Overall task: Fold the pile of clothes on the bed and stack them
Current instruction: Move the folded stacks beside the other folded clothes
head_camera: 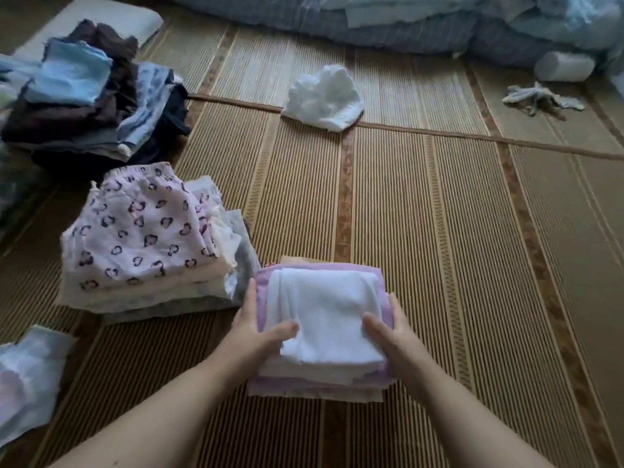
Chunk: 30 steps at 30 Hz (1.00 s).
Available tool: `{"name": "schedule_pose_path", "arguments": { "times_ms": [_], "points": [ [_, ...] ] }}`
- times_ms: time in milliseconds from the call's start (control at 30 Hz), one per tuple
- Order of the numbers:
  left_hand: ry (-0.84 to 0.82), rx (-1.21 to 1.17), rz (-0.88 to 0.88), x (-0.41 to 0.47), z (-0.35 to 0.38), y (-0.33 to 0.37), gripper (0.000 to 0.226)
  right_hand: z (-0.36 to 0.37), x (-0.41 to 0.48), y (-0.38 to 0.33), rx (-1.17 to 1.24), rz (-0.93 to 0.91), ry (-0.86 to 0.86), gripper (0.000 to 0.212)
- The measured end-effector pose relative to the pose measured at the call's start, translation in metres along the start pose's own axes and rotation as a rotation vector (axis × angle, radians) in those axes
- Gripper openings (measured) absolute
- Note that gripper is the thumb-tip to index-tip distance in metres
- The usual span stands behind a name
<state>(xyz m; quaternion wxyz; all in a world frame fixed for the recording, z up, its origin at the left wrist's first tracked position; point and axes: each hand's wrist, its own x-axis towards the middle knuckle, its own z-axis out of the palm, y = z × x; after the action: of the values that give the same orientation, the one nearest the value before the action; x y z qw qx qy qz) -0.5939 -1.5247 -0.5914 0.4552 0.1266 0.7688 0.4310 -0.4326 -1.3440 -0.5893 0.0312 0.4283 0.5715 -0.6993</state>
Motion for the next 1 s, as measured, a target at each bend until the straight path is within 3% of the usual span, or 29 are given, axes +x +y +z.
{"name": "schedule_pose_path", "arguments": {
  "times_ms": [100, 233, 367, 467, 700, 1000],
  "points": [
    [0.028, 0.009, -0.075, 0.012, 0.005, -0.015, 0.129, 0.001, 0.016, 0.012, -0.158, -0.022, 0.067, 0.118],
    [-0.063, -0.118, 0.017, 0.014, 0.003, -0.022, 0.122, -0.001, 0.02, 0.02, -0.094, -0.05, 0.036, 0.124],
    [-0.076, -0.215, 0.084, 0.014, 0.004, -0.022, 0.114, 0.003, 0.018, 0.02, -0.068, -0.07, -0.008, 0.114],
    [-0.083, -0.286, 0.145, 0.012, 0.006, -0.019, 0.107, 0.01, 0.012, 0.015, 0.021, -0.085, -0.045, 0.084],
    [-0.14, -0.341, 0.209, 0.013, 0.005, -0.013, 0.1, 0.013, 0.004, 0.022, 0.159, -0.123, -0.07, 0.101],
    [-0.231, -0.287, 0.259, -0.012, 0.035, 0.021, 0.104, -0.024, -0.043, 0.019, 0.256, -0.211, 0.022, 0.091]
  ]
}}
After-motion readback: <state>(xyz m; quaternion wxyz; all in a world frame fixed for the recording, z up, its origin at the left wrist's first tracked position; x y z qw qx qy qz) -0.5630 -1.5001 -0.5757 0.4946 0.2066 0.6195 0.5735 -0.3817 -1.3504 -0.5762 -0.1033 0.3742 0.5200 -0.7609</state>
